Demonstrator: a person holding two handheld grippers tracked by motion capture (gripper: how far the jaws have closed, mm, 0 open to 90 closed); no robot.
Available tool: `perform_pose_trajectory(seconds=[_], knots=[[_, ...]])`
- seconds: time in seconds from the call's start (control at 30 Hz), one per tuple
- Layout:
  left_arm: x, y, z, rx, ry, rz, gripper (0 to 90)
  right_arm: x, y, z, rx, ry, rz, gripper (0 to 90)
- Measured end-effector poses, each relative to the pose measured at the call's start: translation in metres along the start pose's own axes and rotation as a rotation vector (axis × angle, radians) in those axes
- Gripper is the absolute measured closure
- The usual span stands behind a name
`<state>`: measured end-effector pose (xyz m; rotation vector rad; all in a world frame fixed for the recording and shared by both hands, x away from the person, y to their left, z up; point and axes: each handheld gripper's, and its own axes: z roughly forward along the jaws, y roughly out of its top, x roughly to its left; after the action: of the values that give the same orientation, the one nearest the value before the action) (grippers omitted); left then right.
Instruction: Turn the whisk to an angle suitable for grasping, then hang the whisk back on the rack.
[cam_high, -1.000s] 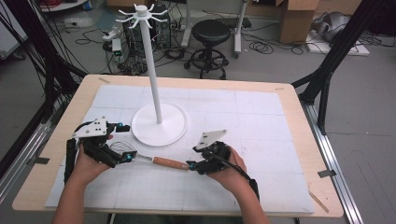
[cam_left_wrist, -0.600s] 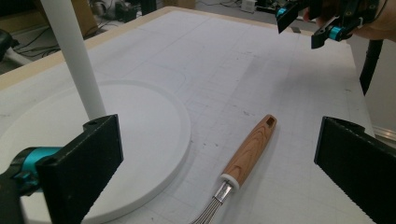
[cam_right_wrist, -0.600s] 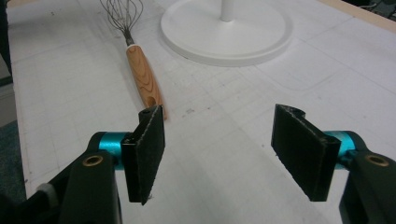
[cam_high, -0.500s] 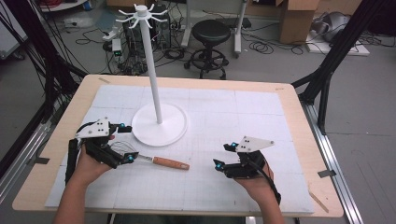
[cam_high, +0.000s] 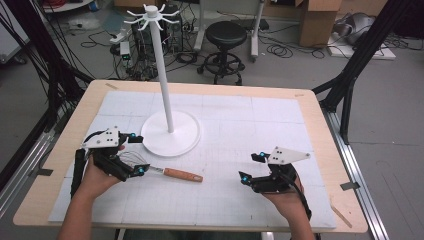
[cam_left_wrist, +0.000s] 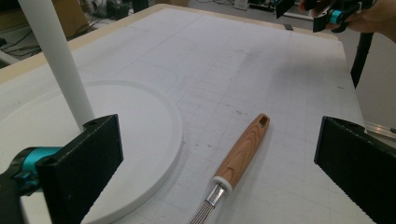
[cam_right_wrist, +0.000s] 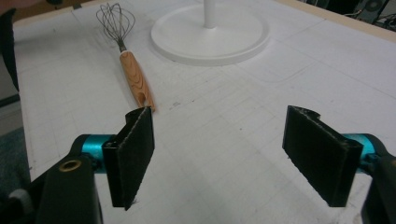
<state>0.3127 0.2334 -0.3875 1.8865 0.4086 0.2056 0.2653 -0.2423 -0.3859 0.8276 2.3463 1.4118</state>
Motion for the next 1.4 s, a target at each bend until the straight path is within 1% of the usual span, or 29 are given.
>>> perform_pose_trajectory(seconds=[0.1,0.2,0.3,0.33,0.43,0.47,0.6,0.7,0.77,0.87,0.9,0.93,1.0,1.13,1.17,1.23,1.27,1.3,1.37,1.4], knots=[[0.001,0.000,0.000,-0.001,-0.004,-0.002,1.7,-0.003,0.000,-0.007,-0.028,0.001,0.009,20.6],[0.001,0.000,0.000,-0.005,-0.007,-0.002,1.7,-0.007,-0.002,-0.012,-0.058,0.011,0.027,18.4],[0.000,0.000,0.000,-0.006,-0.006,-0.003,1.7,-0.013,-0.006,-0.017,-0.104,0.003,0.058,15.5],[0.000,0.000,0.000,-0.002,-0.008,0.002,1.7,-0.013,-0.006,-0.018,-0.109,0.000,0.064,15.4],[0.000,0.000,0.001,-0.002,-0.008,0.002,1.7,-0.014,-0.006,-0.020,-0.118,-0.004,0.070,15.2],[0.000,0.000,0.000,0.004,-0.002,0.001,1.7,-0.015,-0.007,-0.020,-0.114,-0.006,0.068,15.2],[0.000,0.001,0.000,0.004,-0.001,0.000,1.7,-0.015,-0.007,-0.021,-0.114,-0.006,0.068,15.2],[-0.002,0.002,0.002,0.006,-0.009,0.006,1.7,-0.015,-0.006,-0.022,-0.113,-0.011,0.062,15.3],[-0.003,0.003,0.004,0.011,-0.015,0.010,1.7,-0.015,-0.006,-0.023,-0.115,-0.015,0.067,15.2],[-0.007,0.005,0.009,0.026,-0.029,0.021,1.7,-0.016,-0.006,-0.024,-0.117,-0.022,0.067,15.2],[-0.009,0.007,0.014,0.033,-0.038,0.024,1.7,-0.015,-0.007,-0.024,-0.112,-0.026,0.068,15.3],[-0.009,0.007,0.014,0.033,-0.038,0.024,1.7,-0.015,-0.007,-0.024,-0.112,-0.026,0.068,15.3],[-0.013,0.009,0.020,0.050,-0.048,0.038,1.7,-0.015,-0.005,-0.024,-0.109,-0.033,0.059,15.3],[-0.022,0.011,0.038,0.117,-0.075,0.065,1.7,-0.014,-0.005,-0.026,-0.115,-0.029,0.058,15.3],[-0.024,0.011,0.042,0.132,-0.079,0.074,1.7,-0.015,-0.005,-0.027,-0.117,-0.034,0.053,15.2],[-0.027,0.011,0.050,0.160,-0.087,0.083,1.7,-0.015,-0.006,-0.027,-0.115,-0.033,0.061,15.3],[-0.029,0.012,0.053,0.172,-0.086,0.087,1.7,-0.015,-0.006,-0.027,-0.113,-0.030,0.064,15.2],[-0.029,0.013,0.057,0.196,-0.091,0.098,1.7,-0.015,-0.006,-0.026,-0.114,-0.031,0.059,15.3],[-0.031,0.015,0.063,0.225,-0.088,0.100,1.7,-0.015,-0.006,-0.026,-0.114,-0.031,0.060,15.2],[-0.031,0.016,0.065,0.240,-0.087,0.108,1.7,-0.015,-0.006,-0.026,-0.113,-0.031,0.064,15.3]])
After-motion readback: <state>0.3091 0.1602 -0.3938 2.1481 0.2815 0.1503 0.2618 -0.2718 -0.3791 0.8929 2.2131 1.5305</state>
